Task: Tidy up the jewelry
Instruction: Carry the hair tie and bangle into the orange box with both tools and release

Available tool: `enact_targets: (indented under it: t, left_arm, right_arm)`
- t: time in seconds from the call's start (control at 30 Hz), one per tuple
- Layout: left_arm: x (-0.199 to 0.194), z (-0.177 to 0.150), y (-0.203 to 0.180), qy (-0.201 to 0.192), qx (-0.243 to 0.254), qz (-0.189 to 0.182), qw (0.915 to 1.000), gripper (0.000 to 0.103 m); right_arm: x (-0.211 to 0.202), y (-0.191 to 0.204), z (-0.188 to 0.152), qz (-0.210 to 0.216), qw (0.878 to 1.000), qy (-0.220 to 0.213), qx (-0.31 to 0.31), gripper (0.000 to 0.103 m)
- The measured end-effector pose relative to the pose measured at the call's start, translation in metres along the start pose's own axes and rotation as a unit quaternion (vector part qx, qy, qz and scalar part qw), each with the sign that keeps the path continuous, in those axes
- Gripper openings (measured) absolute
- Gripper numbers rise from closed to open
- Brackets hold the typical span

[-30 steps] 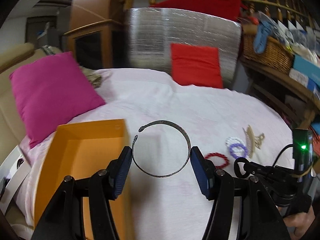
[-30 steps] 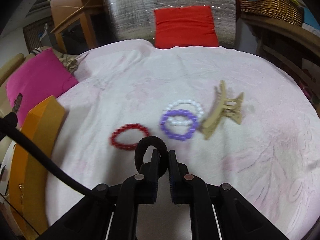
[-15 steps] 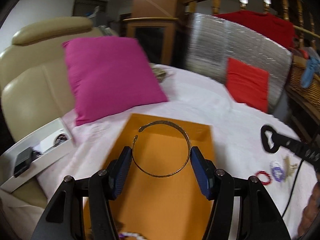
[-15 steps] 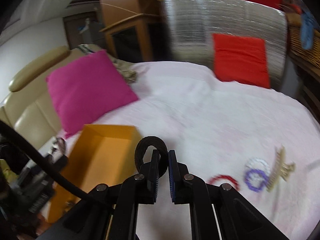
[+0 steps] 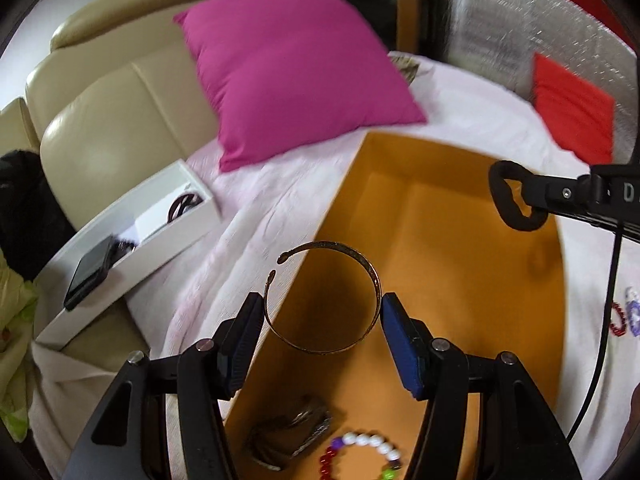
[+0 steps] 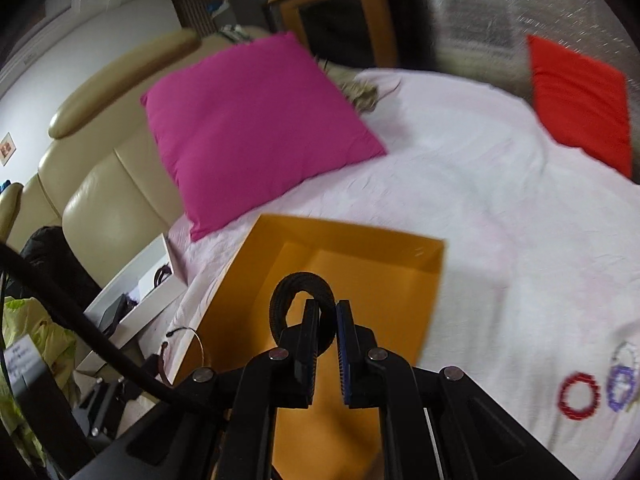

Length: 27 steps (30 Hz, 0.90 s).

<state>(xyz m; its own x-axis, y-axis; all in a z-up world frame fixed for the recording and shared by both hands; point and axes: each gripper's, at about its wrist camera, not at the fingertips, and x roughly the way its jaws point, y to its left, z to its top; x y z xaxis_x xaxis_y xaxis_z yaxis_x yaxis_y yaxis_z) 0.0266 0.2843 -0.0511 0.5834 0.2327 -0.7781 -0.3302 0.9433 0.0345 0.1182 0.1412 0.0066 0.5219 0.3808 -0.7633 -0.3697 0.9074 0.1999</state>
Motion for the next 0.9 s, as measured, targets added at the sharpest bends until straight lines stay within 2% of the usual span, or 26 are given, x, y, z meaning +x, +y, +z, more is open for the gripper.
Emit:
enact_targets:
  t: [0.17, 0.33, 0.53, 0.6, 0.63, 0.67, 0.9]
  left_arm:
    - [0.012, -0.006, 0.009, 0.03, -0.007, 0.014, 0.9994, 0.062]
    - [0.013, -0.007, 0.006, 0.027, 0.003, 0.026, 0.9993, 0.062]
    - [0.013, -0.006, 0.002, 0.028, 0.005, 0.018, 0.9994, 0.062]
    - [0.014, -0.006, -0.002, 0.032, 0.009, 0.01, 0.9994, 0.062]
    - [0.013, -0.006, -0.003, 0.033, 0.009, 0.009, 0.9994, 0.063]
    - [0.013, -0.005, -0.004, 0.031, 0.009, 0.011, 0.9994, 0.063]
    - [0.001, 0.001, -0.015, 0.005, 0.006, 0.002, 1.0, 0.065]
  right_arm:
    - [0.032, 0.008, -0.004, 0.008, 0.999, 0.042, -0.002, 0.01]
    - [0.054, 0.016, -0.004, 0.013, 0.998, 0.068, -0.002, 0.01]
    - [0.076, 0.017, 0.0, 0.003, 0.996, 0.089, -0.001, 0.01]
    - [0.078, 0.012, 0.002, 0.005, 0.995, 0.096, 0.014, 0.015]
    - [0.079, 0.008, 0.003, 0.004, 0.995, 0.1, 0.023, 0.024]
    - [0.076, 0.005, 0.005, 0.007, 0.995, 0.099, 0.031, 0.027]
    - [0.034, -0.021, 0.007, 0.042, 0.996, 0.039, 0.069, 0.027]
